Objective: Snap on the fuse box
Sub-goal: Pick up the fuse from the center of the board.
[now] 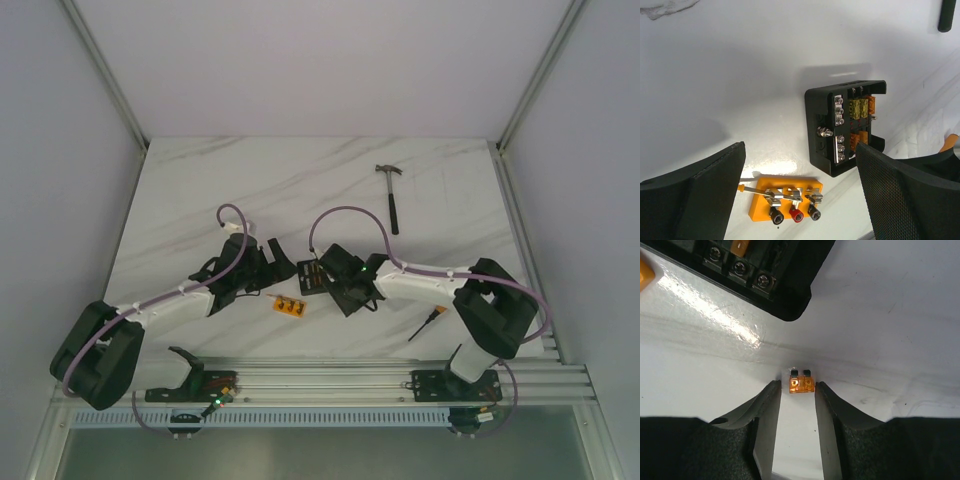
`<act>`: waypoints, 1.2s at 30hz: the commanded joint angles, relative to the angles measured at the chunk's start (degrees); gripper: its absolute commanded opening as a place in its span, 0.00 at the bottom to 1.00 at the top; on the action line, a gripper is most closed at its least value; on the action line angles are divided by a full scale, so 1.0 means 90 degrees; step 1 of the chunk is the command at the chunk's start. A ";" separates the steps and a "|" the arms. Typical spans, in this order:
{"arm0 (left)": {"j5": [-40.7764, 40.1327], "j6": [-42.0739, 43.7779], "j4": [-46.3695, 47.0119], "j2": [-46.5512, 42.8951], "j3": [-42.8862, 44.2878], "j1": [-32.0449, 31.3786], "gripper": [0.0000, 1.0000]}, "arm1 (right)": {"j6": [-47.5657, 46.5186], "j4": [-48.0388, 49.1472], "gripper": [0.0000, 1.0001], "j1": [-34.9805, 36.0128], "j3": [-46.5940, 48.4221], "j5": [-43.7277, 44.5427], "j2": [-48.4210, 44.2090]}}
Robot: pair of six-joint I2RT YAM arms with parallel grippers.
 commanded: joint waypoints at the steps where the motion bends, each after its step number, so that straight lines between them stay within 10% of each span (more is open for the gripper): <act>1: 0.0092 -0.0022 -0.0072 -0.0088 -0.0063 0.0043 1.00 | 0.0121 -0.0470 0.40 0.0047 0.0124 0.0094 0.0113; 27: 0.0846 -0.0241 0.0396 -0.0233 -0.0114 0.0047 1.00 | -0.0160 0.0027 0.20 0.0043 0.0147 0.0255 -0.0485; 36: 0.1851 -0.0705 0.1254 -0.0254 -0.0176 0.0044 0.85 | -0.0926 0.0856 0.20 0.0051 0.0157 -0.0253 -0.1407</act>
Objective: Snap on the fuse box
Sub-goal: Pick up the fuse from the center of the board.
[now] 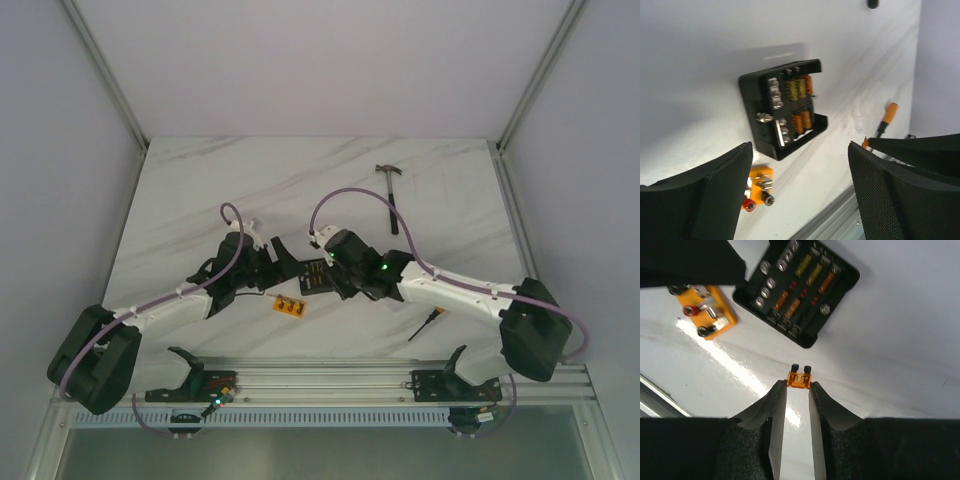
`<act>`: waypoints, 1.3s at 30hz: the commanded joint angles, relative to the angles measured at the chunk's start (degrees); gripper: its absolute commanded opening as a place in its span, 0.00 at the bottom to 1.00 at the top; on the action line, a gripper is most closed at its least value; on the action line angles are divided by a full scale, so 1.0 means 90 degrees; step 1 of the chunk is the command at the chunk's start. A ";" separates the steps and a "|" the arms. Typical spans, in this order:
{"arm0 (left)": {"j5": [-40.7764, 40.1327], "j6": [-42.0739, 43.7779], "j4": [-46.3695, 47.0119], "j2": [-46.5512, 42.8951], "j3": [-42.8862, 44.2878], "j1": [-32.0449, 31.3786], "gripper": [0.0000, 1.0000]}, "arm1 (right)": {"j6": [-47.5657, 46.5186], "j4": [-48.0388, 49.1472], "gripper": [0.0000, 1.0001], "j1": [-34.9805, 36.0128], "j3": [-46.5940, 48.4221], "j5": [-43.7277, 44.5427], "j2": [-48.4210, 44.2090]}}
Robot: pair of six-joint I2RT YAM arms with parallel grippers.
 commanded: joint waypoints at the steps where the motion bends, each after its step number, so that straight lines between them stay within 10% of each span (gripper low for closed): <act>1: 0.0774 -0.0369 0.0806 -0.0079 -0.0096 0.0030 0.81 | -0.0529 0.0565 0.19 0.0018 0.0008 -0.0280 -0.0272; 39: 0.1168 -0.0818 0.1999 0.0422 0.0021 -0.0495 0.08 | -0.0697 0.1876 0.19 0.0023 -0.0092 -0.0865 -0.0101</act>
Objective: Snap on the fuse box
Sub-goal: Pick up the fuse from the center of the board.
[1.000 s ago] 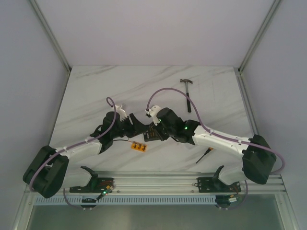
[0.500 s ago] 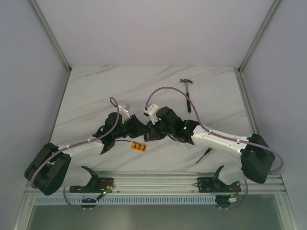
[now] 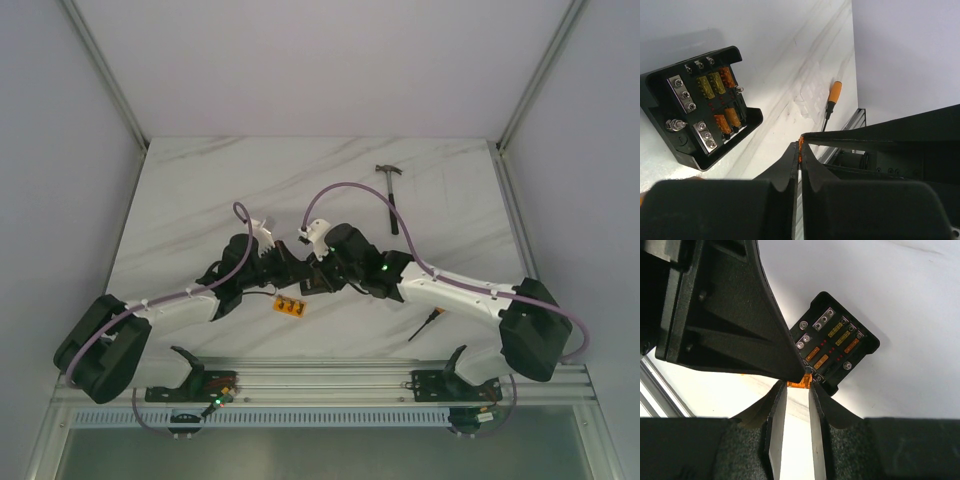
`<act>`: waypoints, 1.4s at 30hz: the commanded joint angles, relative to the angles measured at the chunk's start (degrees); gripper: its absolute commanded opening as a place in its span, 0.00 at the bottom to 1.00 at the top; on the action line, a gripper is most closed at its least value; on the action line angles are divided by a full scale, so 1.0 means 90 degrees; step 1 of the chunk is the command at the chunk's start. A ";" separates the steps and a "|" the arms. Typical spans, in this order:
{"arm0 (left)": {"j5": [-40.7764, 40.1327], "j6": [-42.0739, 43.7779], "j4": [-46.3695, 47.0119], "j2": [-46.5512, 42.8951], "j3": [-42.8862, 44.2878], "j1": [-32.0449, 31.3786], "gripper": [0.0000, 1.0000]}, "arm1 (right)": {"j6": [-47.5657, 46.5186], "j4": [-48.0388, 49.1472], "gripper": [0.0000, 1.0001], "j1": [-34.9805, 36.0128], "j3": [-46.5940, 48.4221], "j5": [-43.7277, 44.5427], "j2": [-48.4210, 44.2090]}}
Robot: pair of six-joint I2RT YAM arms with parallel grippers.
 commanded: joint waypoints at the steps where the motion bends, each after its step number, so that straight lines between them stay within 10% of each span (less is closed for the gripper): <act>1: 0.0056 0.0042 0.0163 0.0025 0.0155 -0.0074 0.04 | -0.0021 0.0441 0.19 0.0016 -0.0066 -0.0044 -0.0002; 12: -0.0505 -0.0051 0.0364 -0.0352 -0.0038 0.0040 0.00 | 0.0577 0.0737 0.35 -0.0090 -0.0262 0.0645 -0.0446; 20: -0.1124 -0.0573 0.1761 -0.0888 -0.0593 0.0276 0.00 | 0.2480 0.2845 0.51 -0.0456 -0.1373 0.0622 -0.1378; 29: -0.1636 -0.1160 0.3091 -0.1713 -0.1009 0.0264 0.00 | 0.4042 0.6028 0.54 -0.0699 -0.2536 -0.0212 -0.1631; 42: -0.1871 -0.1663 0.4181 -0.2048 -0.1296 -0.0036 0.00 | 0.4937 0.7848 0.45 -0.0697 -0.2676 -0.1054 -0.0951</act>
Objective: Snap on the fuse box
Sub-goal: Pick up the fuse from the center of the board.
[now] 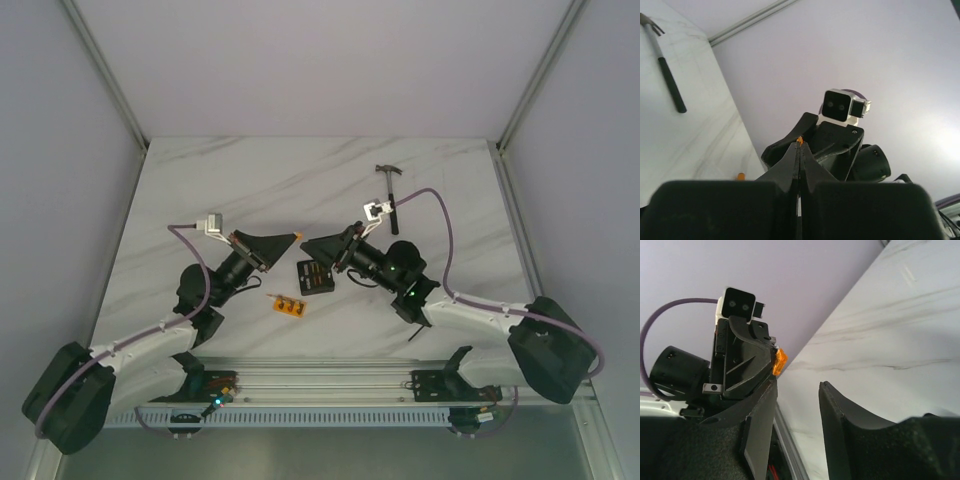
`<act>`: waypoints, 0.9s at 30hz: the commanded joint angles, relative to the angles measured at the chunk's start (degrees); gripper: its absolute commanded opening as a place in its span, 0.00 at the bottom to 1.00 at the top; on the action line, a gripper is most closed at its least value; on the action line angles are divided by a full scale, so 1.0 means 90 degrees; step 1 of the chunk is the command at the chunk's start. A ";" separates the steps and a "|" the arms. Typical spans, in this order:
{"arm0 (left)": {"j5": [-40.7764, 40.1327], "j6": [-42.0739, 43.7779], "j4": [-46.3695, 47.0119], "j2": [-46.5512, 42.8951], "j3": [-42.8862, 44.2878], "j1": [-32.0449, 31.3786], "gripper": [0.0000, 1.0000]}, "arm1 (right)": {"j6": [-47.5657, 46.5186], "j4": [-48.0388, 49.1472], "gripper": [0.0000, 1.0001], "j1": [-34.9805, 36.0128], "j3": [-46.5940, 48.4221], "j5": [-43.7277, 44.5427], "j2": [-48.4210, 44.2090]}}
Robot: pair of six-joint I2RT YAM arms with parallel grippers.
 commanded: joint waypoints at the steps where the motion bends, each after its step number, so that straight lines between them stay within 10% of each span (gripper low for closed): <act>1: -0.0189 -0.0222 0.0689 -0.0122 -0.0044 -0.0098 0.00 | 0.0322 0.1066 0.45 -0.0005 -0.0093 -0.0266 0.0120; 27: -0.0248 -0.0319 0.1237 0.0167 -0.0071 -0.0450 0.00 | 0.0713 0.2557 0.30 -0.0002 -0.0222 -0.0372 0.0368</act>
